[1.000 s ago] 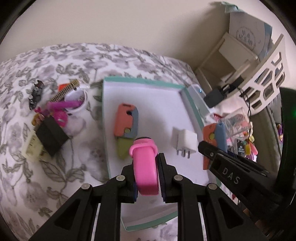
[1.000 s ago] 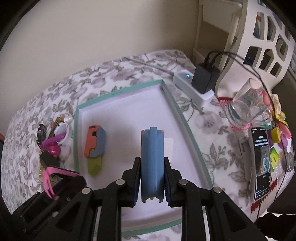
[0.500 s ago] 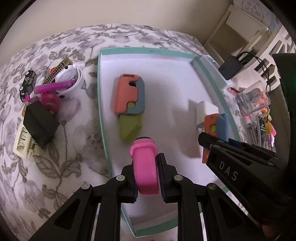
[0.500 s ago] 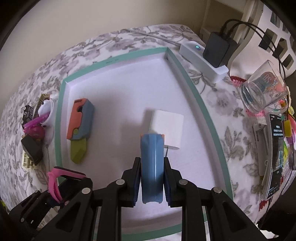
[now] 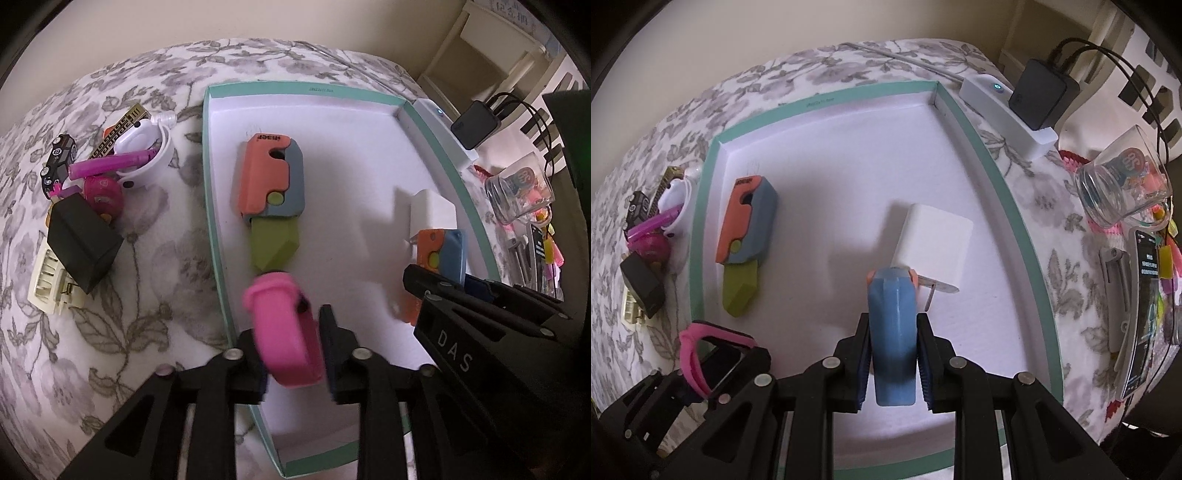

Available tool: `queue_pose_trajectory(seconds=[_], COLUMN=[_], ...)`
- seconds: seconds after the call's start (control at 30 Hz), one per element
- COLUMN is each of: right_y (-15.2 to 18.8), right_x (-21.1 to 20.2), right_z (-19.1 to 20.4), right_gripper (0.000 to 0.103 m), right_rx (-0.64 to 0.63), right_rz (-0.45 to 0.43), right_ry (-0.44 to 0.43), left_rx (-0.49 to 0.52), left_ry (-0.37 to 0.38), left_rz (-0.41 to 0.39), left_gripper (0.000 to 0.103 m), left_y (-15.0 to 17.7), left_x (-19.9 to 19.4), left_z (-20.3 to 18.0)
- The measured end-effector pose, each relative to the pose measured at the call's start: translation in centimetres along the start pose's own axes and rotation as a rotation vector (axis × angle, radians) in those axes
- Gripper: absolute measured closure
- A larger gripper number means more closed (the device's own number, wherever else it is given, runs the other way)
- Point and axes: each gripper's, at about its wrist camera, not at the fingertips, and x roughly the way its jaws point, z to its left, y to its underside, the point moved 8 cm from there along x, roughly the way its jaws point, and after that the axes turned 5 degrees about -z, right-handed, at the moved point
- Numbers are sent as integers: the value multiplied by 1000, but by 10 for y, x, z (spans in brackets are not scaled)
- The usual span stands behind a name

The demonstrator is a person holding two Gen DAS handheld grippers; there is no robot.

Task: Organize rigid objects
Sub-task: 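Lower the pink watch band and carrot knife into the tray, open both grippers, then move both tools back over the pile of items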

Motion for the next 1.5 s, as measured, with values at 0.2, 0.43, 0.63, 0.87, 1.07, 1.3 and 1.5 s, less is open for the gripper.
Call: queue_pose_trajectory(seconds=[0.2,0.43,0.63,0.87,1.07,1.3,1.5], right_y=[-1,-11,-23,-32,-36,-35,-34], right_x=[-3,-28,-61,-90,-100,-88,-75], right_z=[2,0,-4,-7,-6,-4,-2], right_gripper=[75,69,69,69,69,45,36], right_rx=[-11,-24,-11,26,34,43,62], right_rz=[1,-65,-158,-244,-281,-266,-246], right_ry=[12,42,41,26,24,2,-29], left_rx=[25,72,131,92,61,-102,-238], left_ry=[8,-2,-48,-74,-158,-282,-443], left_rz=[-20,-83,-165,-231,-274,-298,-228], left_gripper=[58,47,46,46,31,25,16], left_y=[-3,-13,-20,-31,-43,-57,-52], left_x=[-3,-19,-40,-62,-80,-101,-102], left_z=[-7,-19,-21,-8,12,57,90])
